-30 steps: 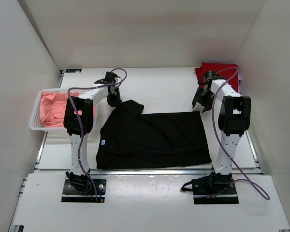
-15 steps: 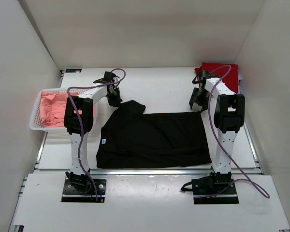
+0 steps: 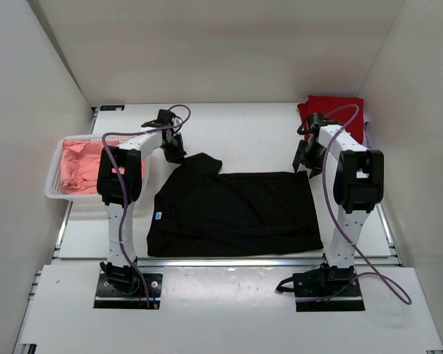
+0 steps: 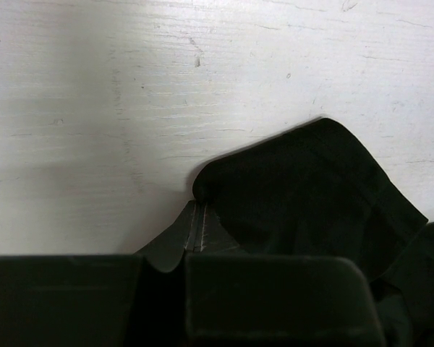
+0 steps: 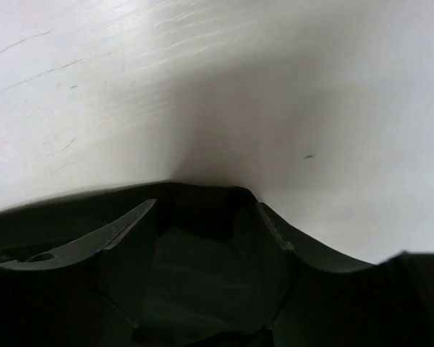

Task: Fold and stack the t-shirts
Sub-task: Grap the side of the flattened tshirt furthest away from the robot with both arms, then fold the other side of the tshirt into a rectangle

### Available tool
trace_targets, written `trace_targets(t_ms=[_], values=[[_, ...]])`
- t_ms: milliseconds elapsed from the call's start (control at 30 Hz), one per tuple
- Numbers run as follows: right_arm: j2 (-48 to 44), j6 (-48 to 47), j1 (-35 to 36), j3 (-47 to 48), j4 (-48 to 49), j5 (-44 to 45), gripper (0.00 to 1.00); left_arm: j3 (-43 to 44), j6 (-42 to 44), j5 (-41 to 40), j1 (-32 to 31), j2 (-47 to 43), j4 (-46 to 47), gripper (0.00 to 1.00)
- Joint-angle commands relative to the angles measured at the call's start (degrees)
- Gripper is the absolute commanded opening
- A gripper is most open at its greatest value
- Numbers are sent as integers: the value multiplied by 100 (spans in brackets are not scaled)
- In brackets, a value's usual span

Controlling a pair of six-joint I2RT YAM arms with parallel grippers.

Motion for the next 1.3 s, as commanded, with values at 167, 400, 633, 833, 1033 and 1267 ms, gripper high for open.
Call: trace_targets(t_ms=[167,400,633,833,1033,1267], values=[[-240,-126,-36,-460,684,-643,47,-144,-36,189,102,-417,14,0],[-415,15,-123,-549,861,-626,0,-179,-79,207,146,-541,75,0],[-679,-29,-352,-355,809,-678,0,-187,-167,391,181,-927,-65,0],[-1127,-117,-651,-881,1011,-898,1,-881,-299,567,278,-1902,-48,0],[-1584,-179,-748,-1505,1265,-1206,0,-1698,-334,725,252,-2632,-21,0],[-2032,-161,-783,-2121,1380,-1233,0,-2191,-369,813,6,-3168,-65,0]])
